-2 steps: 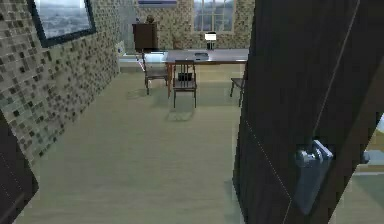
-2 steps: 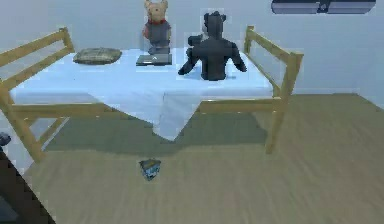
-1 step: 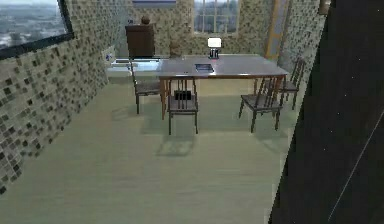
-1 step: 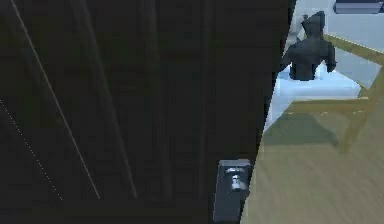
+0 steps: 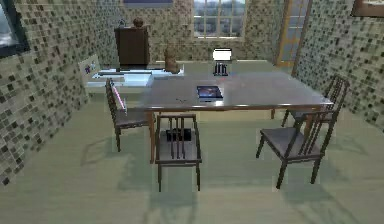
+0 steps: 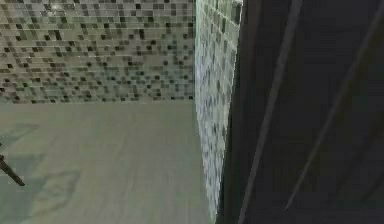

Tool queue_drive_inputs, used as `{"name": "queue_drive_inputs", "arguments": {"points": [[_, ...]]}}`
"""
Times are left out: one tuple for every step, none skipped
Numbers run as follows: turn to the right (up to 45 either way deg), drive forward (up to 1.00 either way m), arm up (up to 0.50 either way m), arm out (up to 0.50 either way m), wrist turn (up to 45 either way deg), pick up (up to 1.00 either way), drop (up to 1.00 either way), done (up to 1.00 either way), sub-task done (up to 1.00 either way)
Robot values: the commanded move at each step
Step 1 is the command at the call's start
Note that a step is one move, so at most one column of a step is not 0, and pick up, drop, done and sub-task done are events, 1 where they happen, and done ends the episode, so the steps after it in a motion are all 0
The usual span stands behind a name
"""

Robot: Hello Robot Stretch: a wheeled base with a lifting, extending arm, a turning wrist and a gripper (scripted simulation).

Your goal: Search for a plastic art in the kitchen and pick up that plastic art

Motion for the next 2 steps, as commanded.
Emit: {"name": "queue_drive_inputs", "arguments": {"points": [[42.0, 0.0, 0.0, 0.0, 0.0, 0.0, 0.0, 0.0, 0.0], [0.0, 0.3, 0.0, 0.0, 0.0, 0.0, 0.0, 0.0, 0.0]]}}
